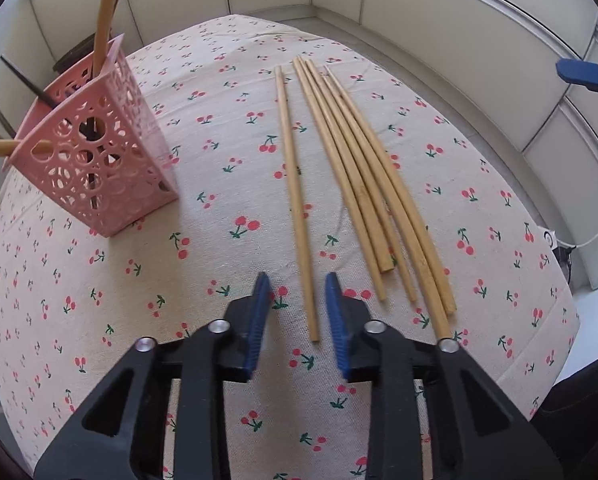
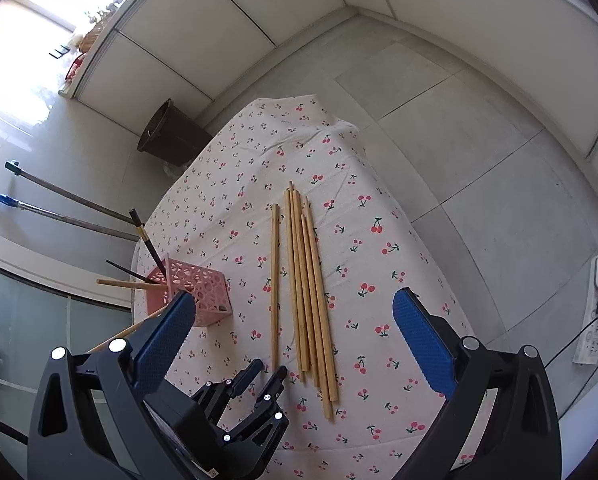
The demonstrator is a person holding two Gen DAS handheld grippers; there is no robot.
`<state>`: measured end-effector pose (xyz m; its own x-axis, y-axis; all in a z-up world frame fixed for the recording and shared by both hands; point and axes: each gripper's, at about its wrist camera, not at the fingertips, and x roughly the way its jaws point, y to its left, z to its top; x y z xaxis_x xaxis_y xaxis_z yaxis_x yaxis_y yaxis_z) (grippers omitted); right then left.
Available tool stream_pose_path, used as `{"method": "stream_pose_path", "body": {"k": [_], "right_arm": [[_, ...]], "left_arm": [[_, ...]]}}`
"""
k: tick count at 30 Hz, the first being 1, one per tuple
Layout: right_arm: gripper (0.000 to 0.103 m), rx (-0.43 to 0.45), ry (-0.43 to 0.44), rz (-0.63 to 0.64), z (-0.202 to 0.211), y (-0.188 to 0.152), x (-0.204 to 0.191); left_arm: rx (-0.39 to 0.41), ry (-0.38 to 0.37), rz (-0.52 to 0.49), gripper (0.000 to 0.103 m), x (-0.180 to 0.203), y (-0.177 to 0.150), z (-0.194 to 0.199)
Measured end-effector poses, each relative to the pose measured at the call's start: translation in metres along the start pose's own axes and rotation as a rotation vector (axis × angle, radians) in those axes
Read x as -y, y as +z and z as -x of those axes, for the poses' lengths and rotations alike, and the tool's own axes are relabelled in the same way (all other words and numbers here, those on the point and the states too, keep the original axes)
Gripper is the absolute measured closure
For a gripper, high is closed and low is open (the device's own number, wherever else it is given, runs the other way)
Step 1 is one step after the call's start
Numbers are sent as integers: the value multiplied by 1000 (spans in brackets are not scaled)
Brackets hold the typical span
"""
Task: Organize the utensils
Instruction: 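Move both open tools from the basket over the wooden chopstick row, then grasp a wooden chopstick with the left tool while the right tool grasps another from the row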
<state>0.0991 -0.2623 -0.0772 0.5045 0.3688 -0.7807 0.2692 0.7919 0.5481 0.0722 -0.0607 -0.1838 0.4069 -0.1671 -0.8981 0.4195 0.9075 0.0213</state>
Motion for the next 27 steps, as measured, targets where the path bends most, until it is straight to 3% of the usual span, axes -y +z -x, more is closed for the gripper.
{"method": "stream_pose_path", "body": {"k": [1, 6, 10, 14, 22, 27], "right_arm": [[7, -6, -2, -5, -2, 0, 2], [7, -44, 10, -38, -12, -1, 8], [7, -56, 18, -62, -16, -1, 14], [7, -59, 9, -75, -21, 1, 17], [7, -104, 14, -118, -60, 11, 22], [8, -106, -48, -82, -97, 27, 22]], "left_arm": [[-3, -5, -11, 98, 2, 0, 1], [8, -18, 1, 99, 1, 0, 2], [62, -46, 40, 99, -9, 3, 20], [143, -64, 71, 99, -16, 4, 54], [380, -83, 51, 99, -21, 10, 139], [457, -119, 50, 99, -25, 12, 169]]}}
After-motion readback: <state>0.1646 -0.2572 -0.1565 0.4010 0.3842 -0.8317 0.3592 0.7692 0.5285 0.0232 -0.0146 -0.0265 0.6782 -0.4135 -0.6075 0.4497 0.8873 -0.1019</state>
